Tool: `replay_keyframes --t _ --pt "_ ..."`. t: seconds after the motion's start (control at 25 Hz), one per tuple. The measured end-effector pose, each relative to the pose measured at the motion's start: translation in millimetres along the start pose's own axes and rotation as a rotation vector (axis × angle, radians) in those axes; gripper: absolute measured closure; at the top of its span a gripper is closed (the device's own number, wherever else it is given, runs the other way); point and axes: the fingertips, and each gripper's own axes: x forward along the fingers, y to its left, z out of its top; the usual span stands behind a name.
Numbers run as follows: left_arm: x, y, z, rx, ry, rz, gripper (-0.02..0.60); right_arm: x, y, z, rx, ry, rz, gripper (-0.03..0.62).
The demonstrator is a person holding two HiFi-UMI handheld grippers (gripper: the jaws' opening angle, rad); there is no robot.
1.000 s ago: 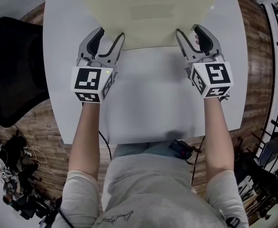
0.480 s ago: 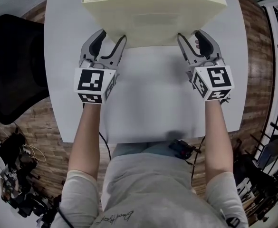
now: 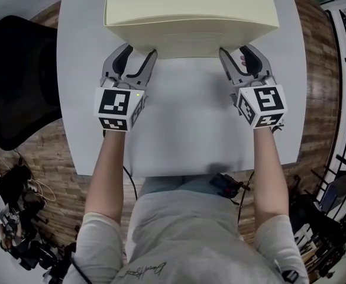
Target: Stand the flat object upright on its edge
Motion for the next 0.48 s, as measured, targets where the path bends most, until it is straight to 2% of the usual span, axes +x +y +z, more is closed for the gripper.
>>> replay_keyframes --t 0.48 --pt "5.5 0.3 -3.1 -0.014 0.019 -0.027 0.354 4.3 -3.5 -3.1 0.005 0.021 -0.001 0.376"
